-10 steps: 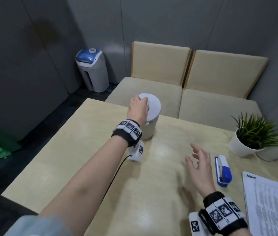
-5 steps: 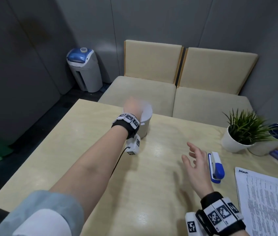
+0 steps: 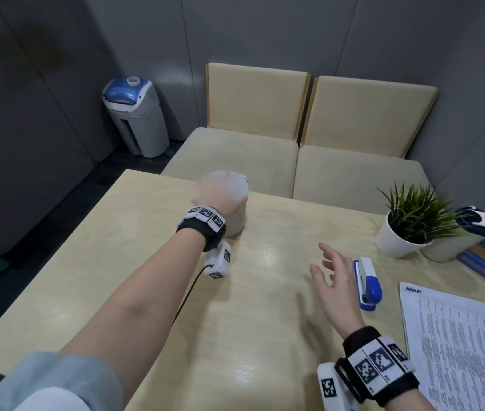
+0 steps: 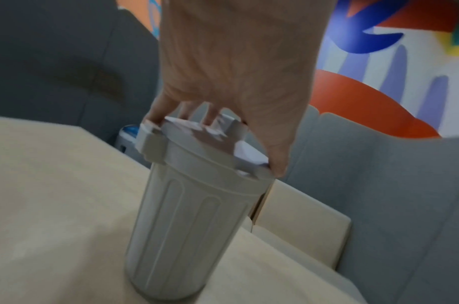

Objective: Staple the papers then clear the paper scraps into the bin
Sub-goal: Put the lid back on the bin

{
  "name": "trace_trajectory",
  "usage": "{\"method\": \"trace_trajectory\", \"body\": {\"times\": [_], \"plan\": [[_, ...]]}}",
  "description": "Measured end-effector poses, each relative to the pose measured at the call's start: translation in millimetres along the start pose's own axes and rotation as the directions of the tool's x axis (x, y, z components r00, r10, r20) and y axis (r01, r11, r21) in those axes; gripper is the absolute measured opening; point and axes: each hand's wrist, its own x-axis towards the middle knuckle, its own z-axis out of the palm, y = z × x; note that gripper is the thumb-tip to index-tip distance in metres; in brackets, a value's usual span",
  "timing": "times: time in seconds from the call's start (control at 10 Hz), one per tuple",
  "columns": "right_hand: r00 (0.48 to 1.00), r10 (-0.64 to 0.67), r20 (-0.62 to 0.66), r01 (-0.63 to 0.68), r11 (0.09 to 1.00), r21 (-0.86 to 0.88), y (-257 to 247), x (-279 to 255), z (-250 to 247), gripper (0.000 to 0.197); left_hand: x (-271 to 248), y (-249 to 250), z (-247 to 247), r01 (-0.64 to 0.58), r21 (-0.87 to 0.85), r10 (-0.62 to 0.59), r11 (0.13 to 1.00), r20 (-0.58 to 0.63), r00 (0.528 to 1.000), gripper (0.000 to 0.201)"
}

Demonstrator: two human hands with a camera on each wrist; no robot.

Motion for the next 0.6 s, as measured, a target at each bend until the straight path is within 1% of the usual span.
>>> {"method": "trace_trajectory", "body": {"times": [0.1, 0.3, 0.5, 0.6], "plan": [[1.000, 0.007, 0.004, -0.007, 1.000, -0.001, -1.1, 0.5, -0.1, 0.041, 1.9, -12.9, -9.1, 0.034, 0.004, -0.034, 0.999, 0.002, 0.999, 0.082], [1.000, 0.013, -0.011, -0.013, 1.000, -0.015, -3.9, 4.2, -2.0, 0.041, 4.7, -38.6, -19.8, -0.025, -0.011, 0.025, 1.000, -0.051, 0.998, 0.089], [1.000, 0.018, -0.019, -0.018, 1.000, -0.023, -6.9, 3.7, -5.1, 0.041, 2.5, -49.1, -27.4, -0.008, -0.003, 0.008, 1.000, -0.022, 1.000, 0.091], [0.999, 0.014, -0.038, -0.015, 1.000, -0.011, -8.4, 6.7, -4.7, 0.041, 0.5, -47.0, -24.9, -0.044, -0.010, 0.043, 0.999, -0.086, 0.995, 0.099]]}}
